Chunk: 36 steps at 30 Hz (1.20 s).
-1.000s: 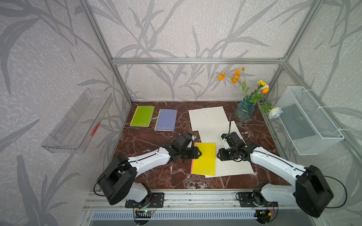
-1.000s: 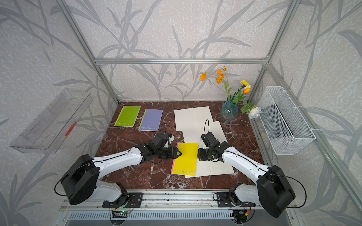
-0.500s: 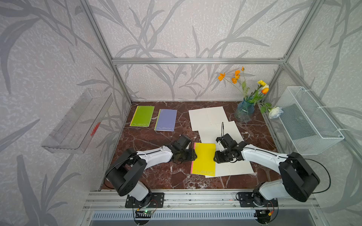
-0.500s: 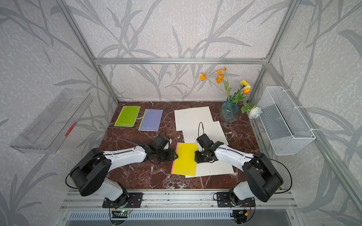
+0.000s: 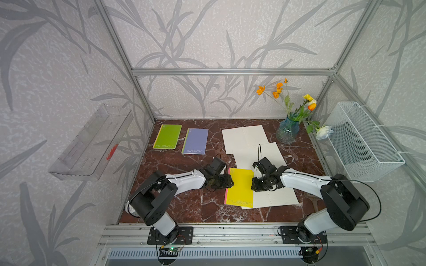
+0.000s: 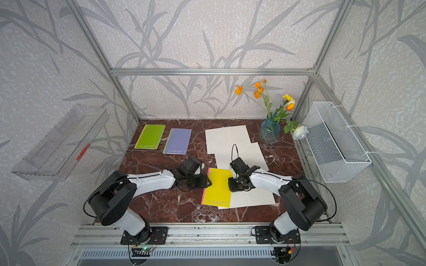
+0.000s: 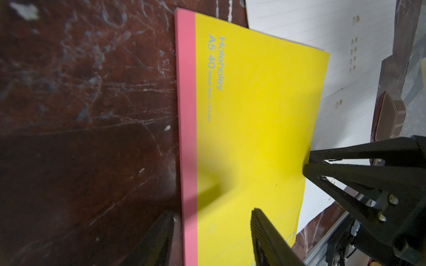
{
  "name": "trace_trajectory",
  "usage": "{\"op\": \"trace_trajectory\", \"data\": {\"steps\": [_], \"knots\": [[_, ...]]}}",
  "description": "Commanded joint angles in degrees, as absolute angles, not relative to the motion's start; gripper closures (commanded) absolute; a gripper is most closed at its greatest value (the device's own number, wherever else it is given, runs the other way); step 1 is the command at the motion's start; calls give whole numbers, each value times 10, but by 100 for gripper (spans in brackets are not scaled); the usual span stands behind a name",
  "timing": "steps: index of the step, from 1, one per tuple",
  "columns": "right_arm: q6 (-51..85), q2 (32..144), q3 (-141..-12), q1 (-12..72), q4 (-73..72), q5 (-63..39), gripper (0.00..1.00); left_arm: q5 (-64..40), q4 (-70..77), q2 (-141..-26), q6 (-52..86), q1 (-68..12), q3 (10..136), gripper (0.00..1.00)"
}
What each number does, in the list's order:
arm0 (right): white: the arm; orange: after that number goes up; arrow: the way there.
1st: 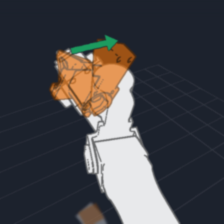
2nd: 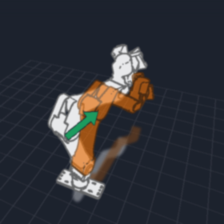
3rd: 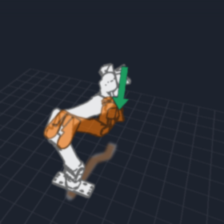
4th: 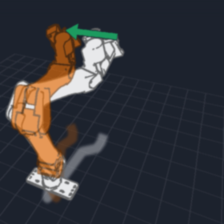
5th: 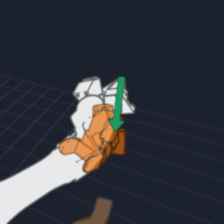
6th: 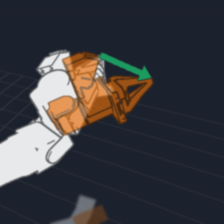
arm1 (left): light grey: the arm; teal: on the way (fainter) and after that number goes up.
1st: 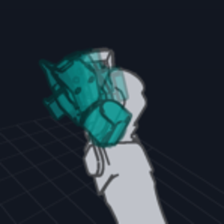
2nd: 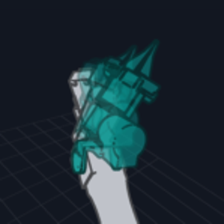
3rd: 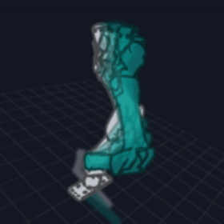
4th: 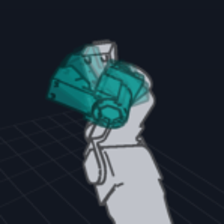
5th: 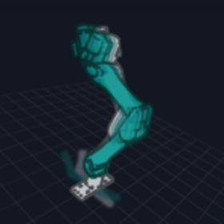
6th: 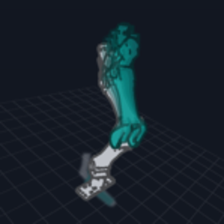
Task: Close the notebook
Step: Pick up the notebook at the notebook.
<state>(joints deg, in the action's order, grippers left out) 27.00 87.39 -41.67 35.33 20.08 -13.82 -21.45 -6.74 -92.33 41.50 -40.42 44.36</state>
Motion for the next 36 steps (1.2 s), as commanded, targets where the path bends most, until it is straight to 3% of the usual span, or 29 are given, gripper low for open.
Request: {"op": "trace_trajectory", "data": {"steps": [1, 9, 24, 36], "knots": [[272, 905, -414, 367, 189, -142, 79, -230, -70, -947, 404, -403, 454, 45], [290, 948, -415, 395, 159, -147, 82, -280, -34, -964, 403, -403, 468, 49], [299, 975, -426, 408, 145, -145, 83, -315, -11, -813, 417, -404, 441, 46], [299, 962, -425, 409, 153, -138, 83, -303, 7, -861, 437, -414, 431, 49]]}}
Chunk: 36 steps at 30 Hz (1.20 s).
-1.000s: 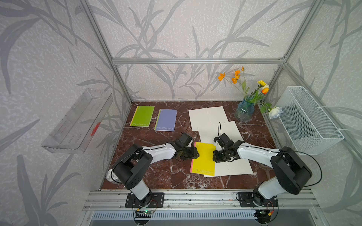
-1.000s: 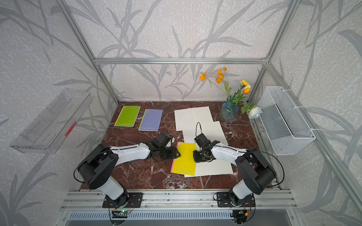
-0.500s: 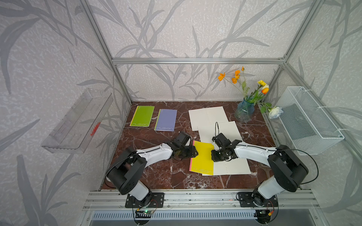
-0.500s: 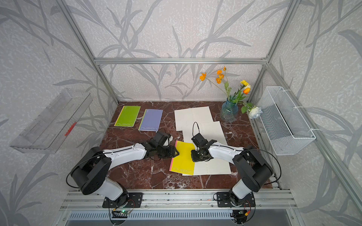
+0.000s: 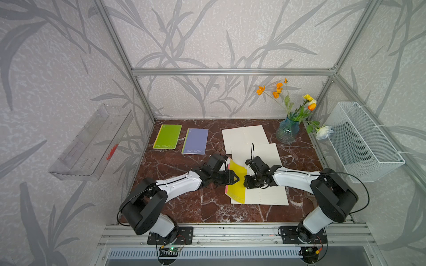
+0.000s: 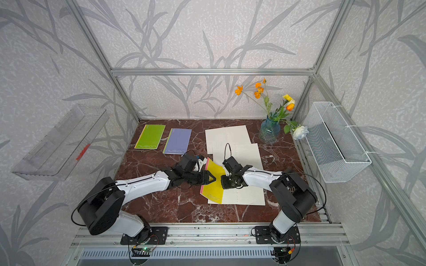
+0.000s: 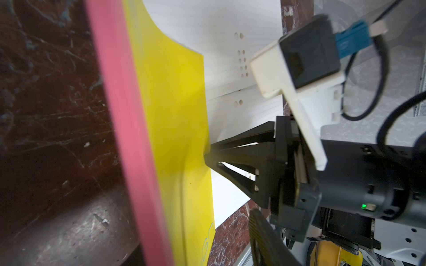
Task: Close the notebook
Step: Pick up the notebook at the notebook.
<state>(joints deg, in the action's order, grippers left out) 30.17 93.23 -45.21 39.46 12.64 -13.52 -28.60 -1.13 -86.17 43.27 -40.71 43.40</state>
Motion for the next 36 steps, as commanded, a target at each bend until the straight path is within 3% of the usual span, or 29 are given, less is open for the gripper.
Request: {"op": "trace_trajectory", "data": {"steps": [1, 6, 10, 13, 19, 28, 36], "knots": [[299, 960, -425, 409, 155, -137, 83, -299, 2, -859, 435, -414, 431, 50], [299, 955, -422, 409, 158, -134, 83, -262, -53, -840, 417, -414, 443, 53], [301, 954, -421, 409, 157, -132, 83, -221, -105, -828, 408, -414, 453, 61], [301, 951, -421, 409, 159, -129, 83, -194, -132, -819, 405, -413, 455, 79], [301, 949, -423, 409, 163, -126, 82, -184, -167, -827, 395, -412, 478, 98], [306, 956, -422, 408, 169, -116, 81, -170, -238, -792, 374, -396, 506, 100], [306, 958, -423, 408, 186, -120, 81, -135, -327, -726, 340, -326, 507, 100]]}}
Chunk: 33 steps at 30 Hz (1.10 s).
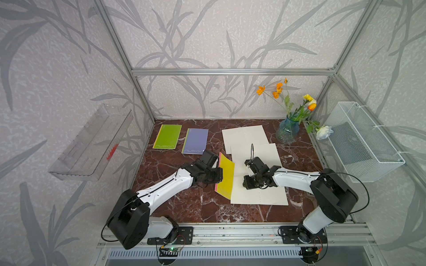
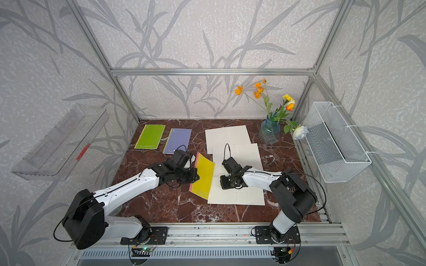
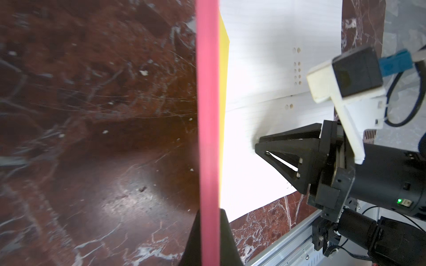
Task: Close the notebook
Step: Pick up the notebook at the notebook, then place the notebook at the center of the board.
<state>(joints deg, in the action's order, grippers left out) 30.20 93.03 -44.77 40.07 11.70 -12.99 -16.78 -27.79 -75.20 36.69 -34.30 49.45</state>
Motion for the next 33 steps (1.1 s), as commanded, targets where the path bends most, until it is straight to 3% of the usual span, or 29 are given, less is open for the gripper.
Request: {"op": "trace_trajectory", "data": {"steps": [1, 9, 21, 33], "knots": [[305, 957, -424, 409, 193, -122, 81, -120, -339, -719, 338, -316, 504, 100], [297, 931, -435, 408, 244, -131, 81, -76, -396, -734, 326, -244, 524, 100], [286, 934, -444, 408, 254, -161, 81, 7, -590, -819, 268, -183, 680, 100], [286, 956, -448, 408, 243, -169, 81, -96, -559, -833, 183, -54, 663, 100]]}}
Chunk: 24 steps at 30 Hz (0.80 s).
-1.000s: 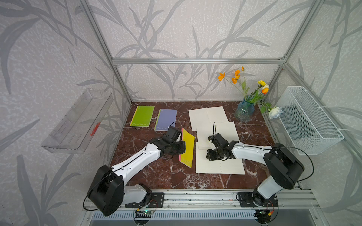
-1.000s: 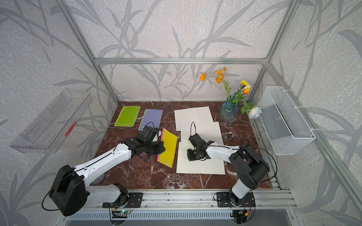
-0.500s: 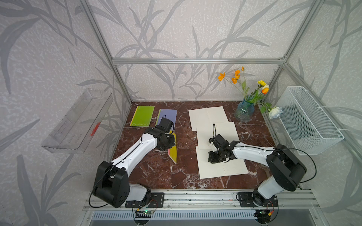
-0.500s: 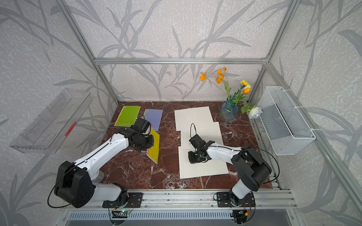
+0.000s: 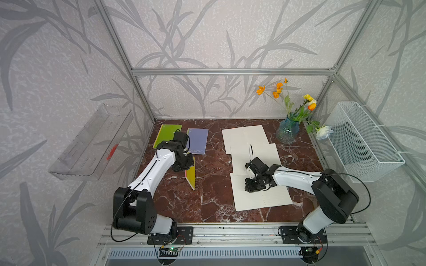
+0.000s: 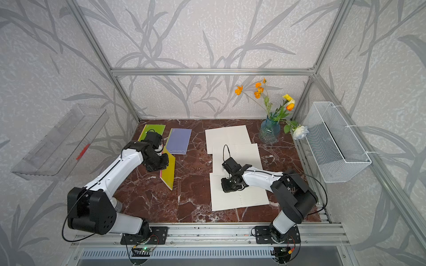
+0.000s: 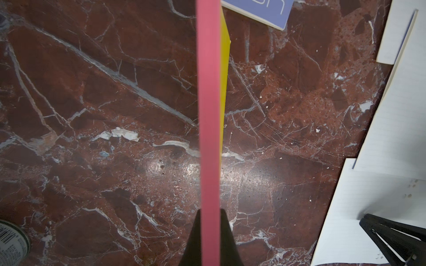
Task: Close the notebook
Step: Place the notebook at the center of the board.
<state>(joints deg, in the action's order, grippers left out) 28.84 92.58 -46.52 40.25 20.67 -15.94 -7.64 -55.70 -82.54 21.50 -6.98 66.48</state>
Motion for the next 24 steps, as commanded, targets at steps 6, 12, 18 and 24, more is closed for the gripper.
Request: {"op": "trace_trajectory", "data": {"steps": [6, 12, 18, 24], "knots": [[286, 958, -446, 408, 243, -169, 81, -71, -580, -857, 165, -27, 678, 100], [287, 955, -441, 408, 243, -167, 81, -45, -583, -868, 166, -9, 681, 91], [289, 957, -434, 408, 236, -170, 81, 11, -591, -868, 179, 11, 684, 76], [294, 958, -431, 408, 227, -173, 81, 47, -592, -857, 192, 28, 683, 68]]}}
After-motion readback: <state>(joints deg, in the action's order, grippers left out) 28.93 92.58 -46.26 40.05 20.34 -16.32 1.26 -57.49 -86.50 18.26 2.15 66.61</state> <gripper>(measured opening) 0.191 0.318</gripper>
